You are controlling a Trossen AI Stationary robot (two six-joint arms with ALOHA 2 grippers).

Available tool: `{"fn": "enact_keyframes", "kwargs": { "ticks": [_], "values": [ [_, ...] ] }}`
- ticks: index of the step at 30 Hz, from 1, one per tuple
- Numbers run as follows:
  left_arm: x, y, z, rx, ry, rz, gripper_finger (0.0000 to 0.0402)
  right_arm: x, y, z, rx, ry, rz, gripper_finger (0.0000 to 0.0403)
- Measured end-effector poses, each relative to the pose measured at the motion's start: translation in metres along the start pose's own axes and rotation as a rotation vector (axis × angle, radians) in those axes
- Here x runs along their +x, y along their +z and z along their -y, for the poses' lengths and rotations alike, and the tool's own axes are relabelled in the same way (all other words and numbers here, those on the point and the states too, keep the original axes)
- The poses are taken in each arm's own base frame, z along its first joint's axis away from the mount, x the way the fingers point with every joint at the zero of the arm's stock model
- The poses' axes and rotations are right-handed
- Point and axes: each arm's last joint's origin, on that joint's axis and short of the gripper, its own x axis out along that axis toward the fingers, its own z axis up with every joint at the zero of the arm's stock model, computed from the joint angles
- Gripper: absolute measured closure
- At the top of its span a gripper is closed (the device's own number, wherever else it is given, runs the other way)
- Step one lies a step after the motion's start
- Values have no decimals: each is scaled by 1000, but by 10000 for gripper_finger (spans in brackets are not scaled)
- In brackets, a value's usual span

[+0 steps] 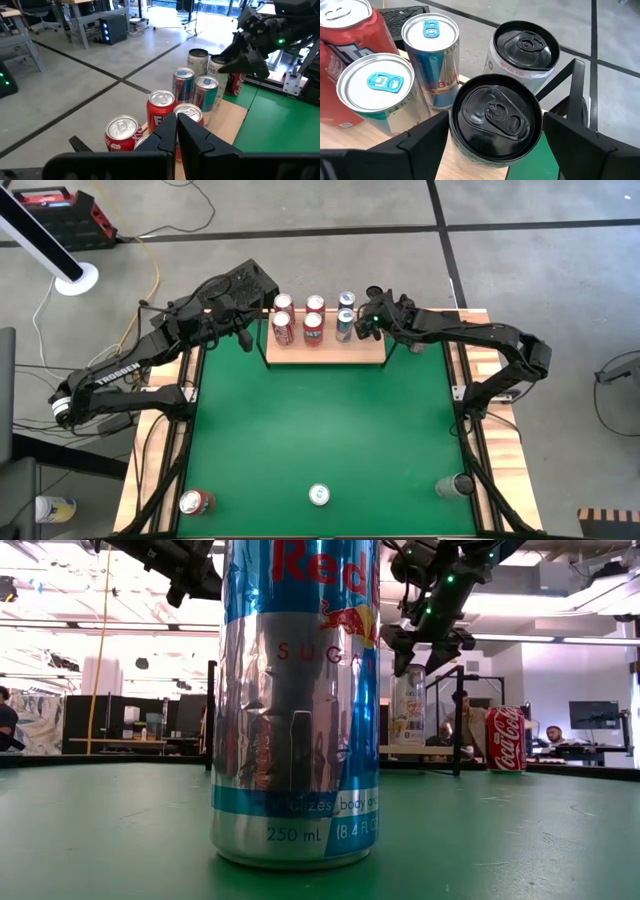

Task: Place canned beverage on shelf
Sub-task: Put the top white soda can on the shelf, then put the red soda can on the shelf

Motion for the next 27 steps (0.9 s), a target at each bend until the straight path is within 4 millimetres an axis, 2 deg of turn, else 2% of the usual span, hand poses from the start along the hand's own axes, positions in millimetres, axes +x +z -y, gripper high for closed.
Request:
{"fn": "enact_keyframes", "kwargs": {
  "ticks": [9,16,24,27],
  "values": [
    [0,0,0,-9,0,0,402,-3,-1,-2,-40,5,-9,59],
    [0,0,0,-11,0,0,402,-15,16,-6,-86,33,21,59],
    [0,0,1,-26,-18,-1,402,-54,46,-12,-158,101,38,58],
    [0,-1,1,-25,-18,-11,402,-72,49,-9,-155,78,-15,58]
  ]
}}
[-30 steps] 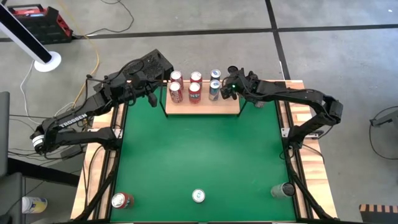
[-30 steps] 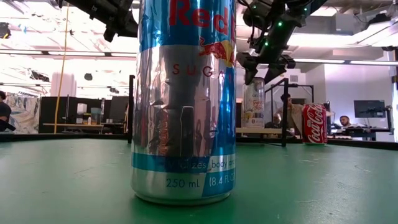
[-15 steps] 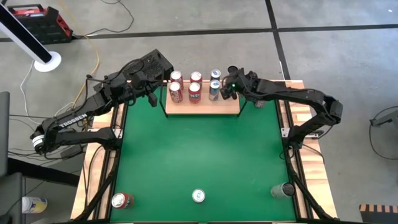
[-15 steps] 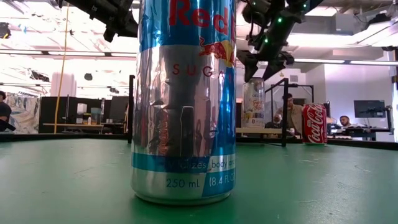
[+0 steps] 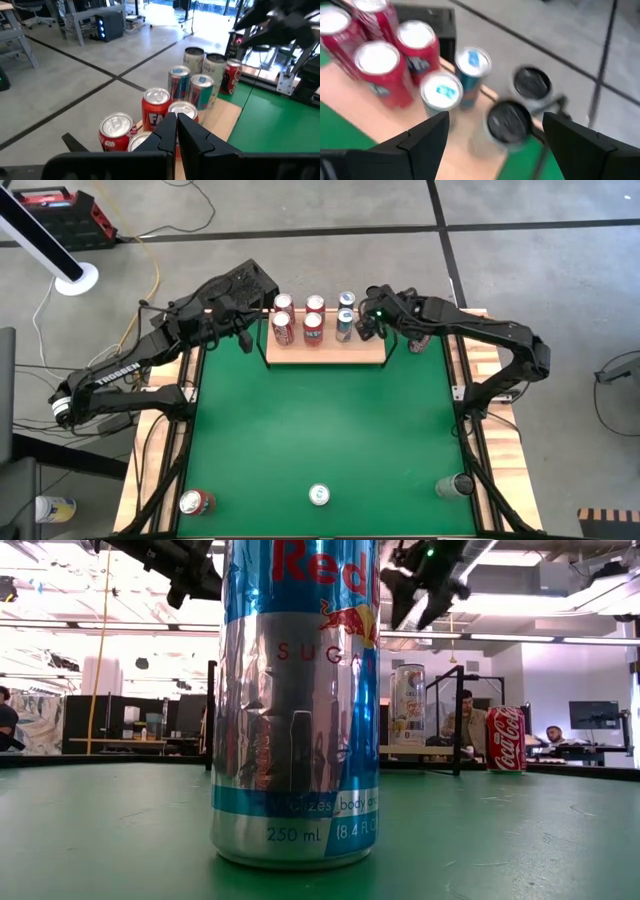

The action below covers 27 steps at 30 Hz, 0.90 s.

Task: Place canned beverage on shelf
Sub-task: Put the red soda can on the shelf

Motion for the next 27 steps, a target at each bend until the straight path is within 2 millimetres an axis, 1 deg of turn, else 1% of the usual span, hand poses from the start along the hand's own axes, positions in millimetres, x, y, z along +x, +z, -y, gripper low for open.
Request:
{"fn": "enact_keyframes", "kwargs": {
  "ticks": [3,7,9,12,14,16,22,24,27],
  "values": [
    [0,-2,0,14,1,-24,401,-16,-3,6,51,-73,-54,59],
    [1,-3,0,35,1,-28,402,-36,-14,30,175,-205,-61,58],
    [4,-4,0,37,1,-39,402,-41,-23,45,255,-257,-82,58],
    [9,-6,0,37,-1,-45,402,-40,-33,64,390,-309,-96,58],
    [13,-8,1,37,-16,-57,402,-33,-42,76,456,-336,-116,58],
    [16,-9,2,36,-40,-65,402,-21,-50,82,498,-365,-116,58],
    [21,-10,3,19,-69,-69,402,21,-76,94,572,-372,-204,58],
    [21,-9,3,17,-69,-55,402,33,-86,98,579,-373,-242,58],
    [20,-9,3,-1,-68,-55,402,46,-96,103,610,-326,-265,58]
  ]
}}
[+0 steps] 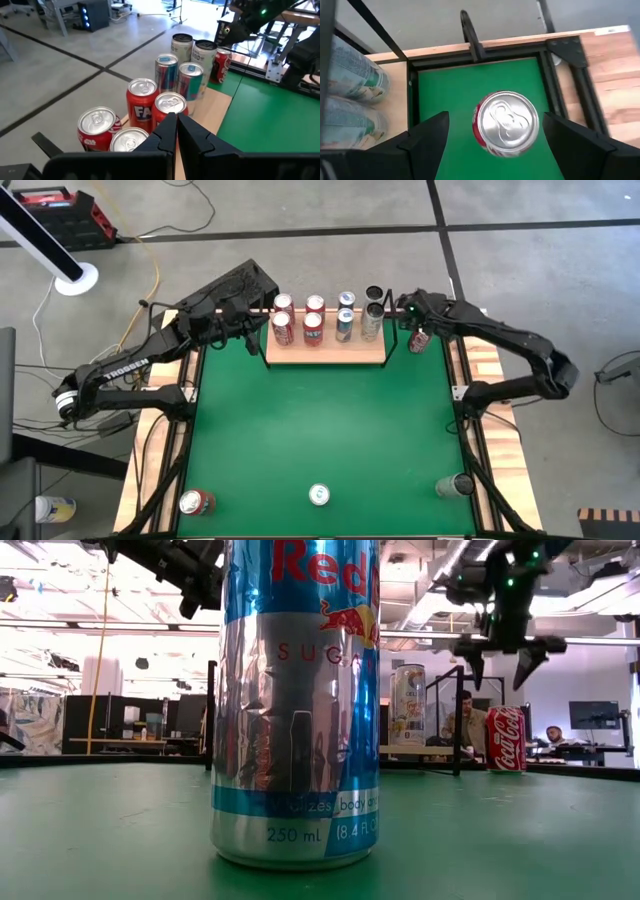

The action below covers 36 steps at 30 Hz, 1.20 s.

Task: Place canned beverage on shelf
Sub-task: Put the red soda can on the shelf

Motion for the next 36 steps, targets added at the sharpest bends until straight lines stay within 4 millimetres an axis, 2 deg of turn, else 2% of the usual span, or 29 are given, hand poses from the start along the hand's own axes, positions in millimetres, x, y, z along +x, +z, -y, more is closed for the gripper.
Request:
{"fn": "enact_keyframes", "kwargs": {
  "ticks": [5,12,22,28,36],
  "values": [
    [0,0,0,-11,0,0,402,16,2,9,35,32,-7,58],
    [0,0,0,-35,-1,0,402,25,0,15,16,4,-15,58],
    [0,1,0,-36,0,16,402,48,-22,19,32,13,-34,58],
    [0,3,0,-46,-1,30,402,51,-28,20,11,3,-30,60],
    [0,3,0,-69,-11,29,402,47,-30,17,-26,20,-29,104]
  ]
}}
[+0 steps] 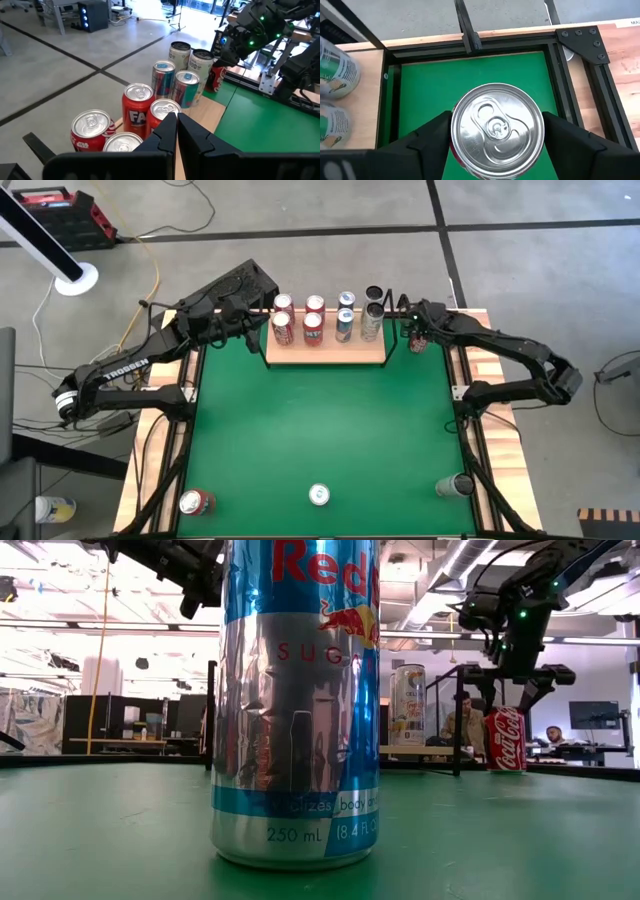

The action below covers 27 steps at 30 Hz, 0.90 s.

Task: Place canned beverage on shelf
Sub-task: Put the red soda can on the shelf

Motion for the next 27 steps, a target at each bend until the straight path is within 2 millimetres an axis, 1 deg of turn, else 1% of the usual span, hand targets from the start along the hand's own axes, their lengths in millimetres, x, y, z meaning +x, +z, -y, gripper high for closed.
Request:
{"fn": "enact_keyframes", "kwargs": {
  "ticks": [6,9,13,18,21,24,27],
  "values": [
    [0,0,0,-8,0,0,402,-20,4,-5,-33,38,-6,105],
    [0,0,0,-8,-1,-1,402,-36,16,-8,-33,64,41,106],
    [0,0,0,-8,-1,-1,402,-57,26,-9,-66,74,78,107],
    [0,0,0,-8,-1,-1,402,-98,49,-15,-68,106,235,108],
    [0,0,0,-6,-2,-2,402,-126,62,-21,-94,173,304,110],
    [0,0,0,-6,-2,-2,402,-156,73,-33,-112,289,380,110],
    [0,0,0,-5,-2,-2,402,-181,77,-52,-162,401,435,110]
  ]
}}
